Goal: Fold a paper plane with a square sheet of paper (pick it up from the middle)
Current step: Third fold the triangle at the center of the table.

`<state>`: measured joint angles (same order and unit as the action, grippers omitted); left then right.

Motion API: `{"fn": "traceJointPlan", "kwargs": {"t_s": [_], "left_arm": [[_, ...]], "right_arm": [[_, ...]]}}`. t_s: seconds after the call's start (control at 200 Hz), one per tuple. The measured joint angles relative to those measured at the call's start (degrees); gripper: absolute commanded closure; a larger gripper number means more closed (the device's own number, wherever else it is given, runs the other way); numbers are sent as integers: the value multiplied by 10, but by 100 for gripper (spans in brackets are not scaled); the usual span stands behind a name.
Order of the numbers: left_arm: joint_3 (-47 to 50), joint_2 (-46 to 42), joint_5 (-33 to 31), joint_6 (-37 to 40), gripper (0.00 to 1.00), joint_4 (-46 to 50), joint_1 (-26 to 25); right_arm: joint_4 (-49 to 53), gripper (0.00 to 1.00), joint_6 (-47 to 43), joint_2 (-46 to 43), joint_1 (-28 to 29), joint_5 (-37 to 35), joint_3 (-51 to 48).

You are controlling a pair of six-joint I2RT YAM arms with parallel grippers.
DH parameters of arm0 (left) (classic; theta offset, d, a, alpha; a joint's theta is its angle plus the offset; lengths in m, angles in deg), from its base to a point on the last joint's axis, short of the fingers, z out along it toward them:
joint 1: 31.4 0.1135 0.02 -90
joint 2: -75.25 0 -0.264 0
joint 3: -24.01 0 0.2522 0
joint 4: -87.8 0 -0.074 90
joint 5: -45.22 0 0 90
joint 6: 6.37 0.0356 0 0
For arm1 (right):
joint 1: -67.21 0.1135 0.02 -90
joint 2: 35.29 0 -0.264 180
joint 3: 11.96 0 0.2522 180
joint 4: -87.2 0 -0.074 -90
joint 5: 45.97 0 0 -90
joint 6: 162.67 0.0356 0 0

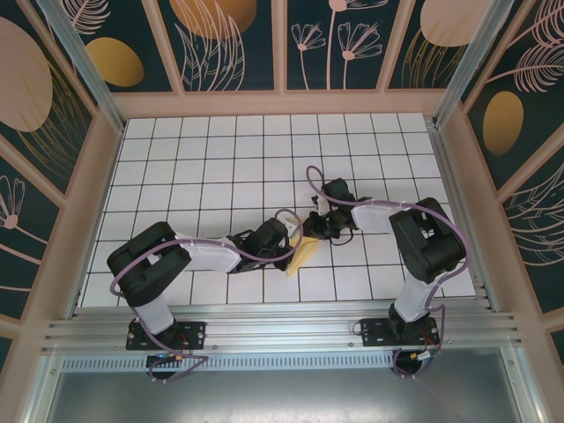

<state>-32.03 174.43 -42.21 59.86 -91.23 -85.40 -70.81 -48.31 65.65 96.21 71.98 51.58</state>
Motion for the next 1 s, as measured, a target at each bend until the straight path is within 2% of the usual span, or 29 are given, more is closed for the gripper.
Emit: {"fn": "traceJointPlan", "kwargs": {"t_s": [0.28,0.49,0.741,0.996], "left_arm": [[1,0,4,-7,96,-4,0],[4,0,13,-14,96,-9,0],[5,0,17,-21,95,-12,0],[5,0,22,-23,94,-12,0]], "right_arm": [[4,78,15,-17,1,-12,0],[5,78,37,-95,-8,-39,-14],[-29,87,83,-189,1,-25,-101],[-68,88,128,-197,47,-1,-143]]}}
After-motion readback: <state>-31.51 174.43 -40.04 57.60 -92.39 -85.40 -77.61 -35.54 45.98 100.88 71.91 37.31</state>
